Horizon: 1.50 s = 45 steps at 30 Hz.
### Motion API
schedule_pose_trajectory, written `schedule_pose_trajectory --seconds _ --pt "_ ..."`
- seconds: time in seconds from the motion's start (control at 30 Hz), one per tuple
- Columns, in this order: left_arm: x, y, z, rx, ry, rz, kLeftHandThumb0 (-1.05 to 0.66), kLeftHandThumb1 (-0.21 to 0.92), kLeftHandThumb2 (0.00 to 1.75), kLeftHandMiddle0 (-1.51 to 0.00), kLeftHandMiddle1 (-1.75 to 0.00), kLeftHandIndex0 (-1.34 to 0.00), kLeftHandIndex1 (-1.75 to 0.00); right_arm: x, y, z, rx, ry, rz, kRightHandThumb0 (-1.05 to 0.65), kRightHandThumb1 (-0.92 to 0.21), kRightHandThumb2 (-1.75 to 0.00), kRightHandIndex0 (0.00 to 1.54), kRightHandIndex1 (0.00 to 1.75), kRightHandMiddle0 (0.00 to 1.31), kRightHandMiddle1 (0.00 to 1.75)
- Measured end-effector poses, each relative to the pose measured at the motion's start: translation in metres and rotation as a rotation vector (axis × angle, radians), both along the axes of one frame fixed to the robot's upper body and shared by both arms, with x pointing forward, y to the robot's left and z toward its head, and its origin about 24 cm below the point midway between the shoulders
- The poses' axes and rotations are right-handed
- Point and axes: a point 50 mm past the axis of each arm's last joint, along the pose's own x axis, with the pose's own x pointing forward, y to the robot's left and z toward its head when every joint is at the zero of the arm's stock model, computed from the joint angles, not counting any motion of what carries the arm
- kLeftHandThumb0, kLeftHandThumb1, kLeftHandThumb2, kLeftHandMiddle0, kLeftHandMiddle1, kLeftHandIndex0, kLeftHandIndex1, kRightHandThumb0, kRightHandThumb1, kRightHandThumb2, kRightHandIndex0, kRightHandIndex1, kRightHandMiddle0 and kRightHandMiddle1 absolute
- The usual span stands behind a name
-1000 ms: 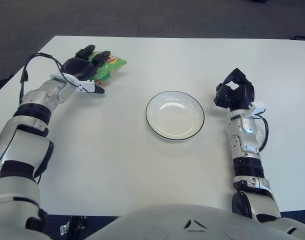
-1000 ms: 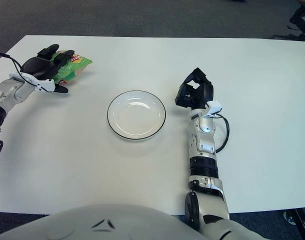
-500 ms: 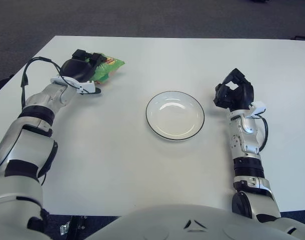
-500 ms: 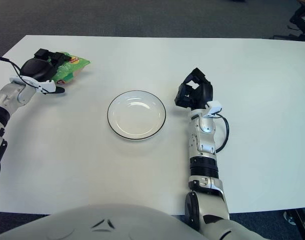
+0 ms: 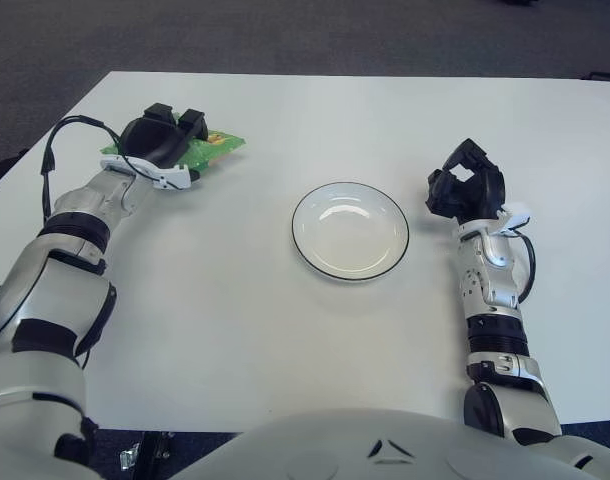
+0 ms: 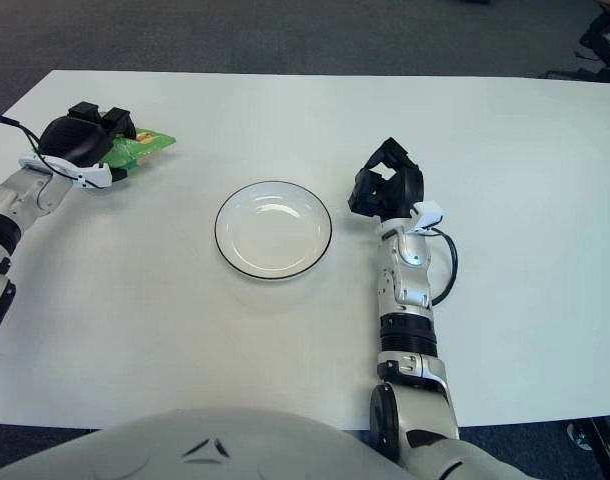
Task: Put the snack into the plate.
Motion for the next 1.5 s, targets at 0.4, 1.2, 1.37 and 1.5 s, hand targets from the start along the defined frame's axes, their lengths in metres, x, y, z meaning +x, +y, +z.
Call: schedule_pose_trajectory --seconds 0.4,1.2,1.37,1.5 --pt "0.000 -0.002 0.002 0.050 -0.072 -0.011 0.00 -0.04 1.56 -0.98 -1.27 -0.76 -1.75 0.000 0.001 0.000 -0.003 0.000 0.010 -0.53 -0.20 -1.46 1.33 1.75 0.71 1.75" --pt "-0.002 -0.021 0.035 -0.030 -0.167 -0.071 0.00 -0.01 1.65 -0.88 -1.63 -0.64 -1.75 -0.001 0.001 0.000 0.002 0.023 0.038 -0.52 -0.22 -1.44 1.32 1.75 0.70 1.75" --pt "-0.014 -0.034 0.046 -0.124 -0.200 -0.145 0.00 0.02 1.63 -0.85 -1.66 -0.61 -1.75 -0.001 0.001 -0.001 -0.002 0.023 0.047 -0.52 -0.22 -1.44 1.32 1.75 0.69 1.75" --pt "-0.022 -0.046 0.056 -0.179 -0.219 -0.221 0.00 0.04 1.61 -0.84 -1.66 -0.59 -1.75 -0.001 0.001 -0.002 -0.005 0.028 0.057 -0.52 -0.22 -1.44 1.32 1.75 0.69 1.75"
